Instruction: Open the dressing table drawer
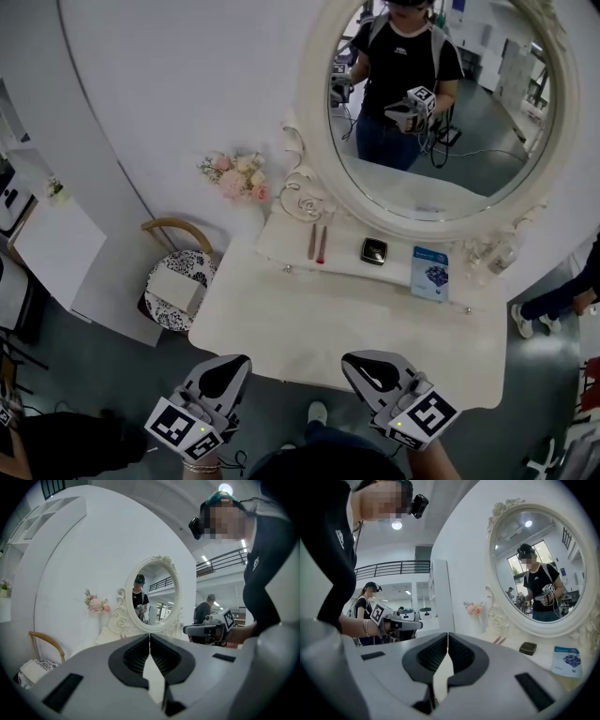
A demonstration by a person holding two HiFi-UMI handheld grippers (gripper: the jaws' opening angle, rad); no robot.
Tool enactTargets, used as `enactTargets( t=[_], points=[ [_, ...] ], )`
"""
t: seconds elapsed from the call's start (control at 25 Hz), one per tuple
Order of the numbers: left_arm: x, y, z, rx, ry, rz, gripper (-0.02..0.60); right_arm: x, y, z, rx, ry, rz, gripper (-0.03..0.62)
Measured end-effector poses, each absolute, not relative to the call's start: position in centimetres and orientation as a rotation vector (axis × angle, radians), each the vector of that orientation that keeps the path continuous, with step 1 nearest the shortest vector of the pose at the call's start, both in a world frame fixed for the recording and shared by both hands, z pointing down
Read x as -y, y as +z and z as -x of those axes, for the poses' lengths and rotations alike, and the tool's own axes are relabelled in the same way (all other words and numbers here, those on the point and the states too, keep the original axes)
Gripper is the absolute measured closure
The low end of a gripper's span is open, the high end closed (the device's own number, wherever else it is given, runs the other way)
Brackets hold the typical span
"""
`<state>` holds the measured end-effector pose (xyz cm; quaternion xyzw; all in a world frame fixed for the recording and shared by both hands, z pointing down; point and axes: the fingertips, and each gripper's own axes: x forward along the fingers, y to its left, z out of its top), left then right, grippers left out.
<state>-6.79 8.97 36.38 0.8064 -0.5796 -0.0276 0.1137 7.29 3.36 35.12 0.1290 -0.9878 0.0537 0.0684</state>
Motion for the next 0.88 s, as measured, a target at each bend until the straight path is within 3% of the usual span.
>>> enactTargets(
  t=[0.88],
  points=[
    [-7.9, 37.3, 4.9, 1.792, -0.019, -2.251, 0.561, -0.9, 37.3, -8.6, 2.965, 0.265, -0.263, 0.574]
  ],
)
